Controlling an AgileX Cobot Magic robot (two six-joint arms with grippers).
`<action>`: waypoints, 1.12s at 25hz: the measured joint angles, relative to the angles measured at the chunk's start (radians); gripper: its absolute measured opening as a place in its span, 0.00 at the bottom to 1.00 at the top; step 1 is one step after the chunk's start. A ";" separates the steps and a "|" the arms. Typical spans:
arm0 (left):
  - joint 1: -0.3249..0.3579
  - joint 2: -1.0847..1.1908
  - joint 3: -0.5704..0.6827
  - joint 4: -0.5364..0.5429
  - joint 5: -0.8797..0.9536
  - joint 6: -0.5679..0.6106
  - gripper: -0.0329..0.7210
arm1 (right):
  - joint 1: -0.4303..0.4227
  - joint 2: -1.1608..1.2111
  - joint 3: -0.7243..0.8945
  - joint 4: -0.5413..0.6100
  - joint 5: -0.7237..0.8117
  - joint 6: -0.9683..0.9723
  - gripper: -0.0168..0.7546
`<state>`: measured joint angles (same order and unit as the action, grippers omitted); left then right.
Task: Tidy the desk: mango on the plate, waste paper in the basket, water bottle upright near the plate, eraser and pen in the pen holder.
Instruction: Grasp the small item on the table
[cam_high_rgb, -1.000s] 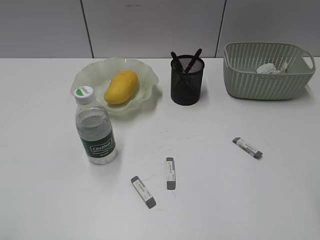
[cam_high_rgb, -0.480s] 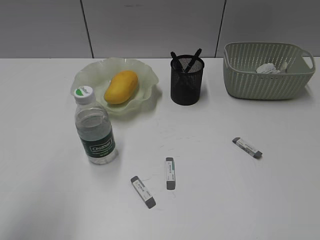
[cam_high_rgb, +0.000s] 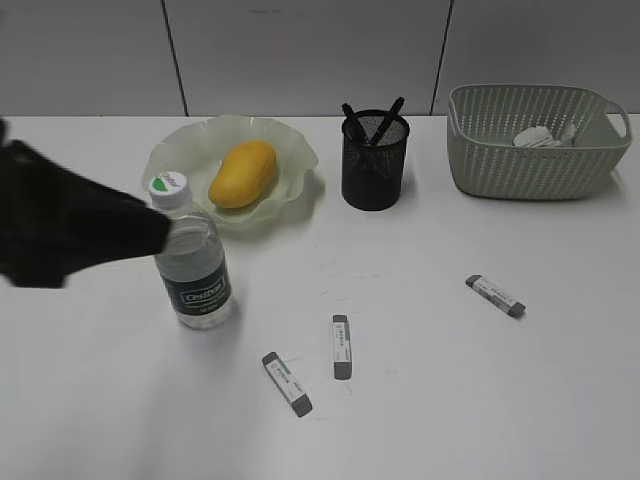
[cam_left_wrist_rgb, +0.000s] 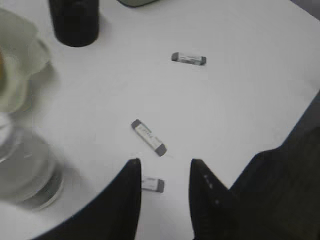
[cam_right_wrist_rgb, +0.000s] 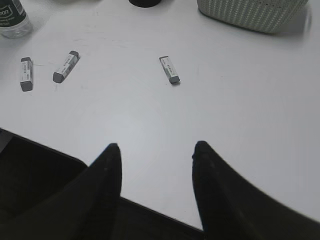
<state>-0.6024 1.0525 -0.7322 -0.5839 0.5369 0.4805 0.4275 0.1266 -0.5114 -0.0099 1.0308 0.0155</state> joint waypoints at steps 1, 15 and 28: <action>-0.072 0.065 -0.034 0.049 -0.032 -0.057 0.37 | 0.000 0.000 0.000 0.000 0.000 0.000 0.51; -0.466 0.771 -0.444 0.850 0.194 -1.249 0.61 | 0.000 -0.001 0.001 0.000 0.000 0.000 0.51; -0.364 0.900 -0.451 0.924 0.157 -1.770 0.67 | 0.000 -0.001 0.001 -0.001 0.000 0.000 0.50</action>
<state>-0.9660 1.9521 -1.1831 0.3397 0.6942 -1.2900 0.4275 0.1258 -0.5109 -0.0109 1.0312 0.0155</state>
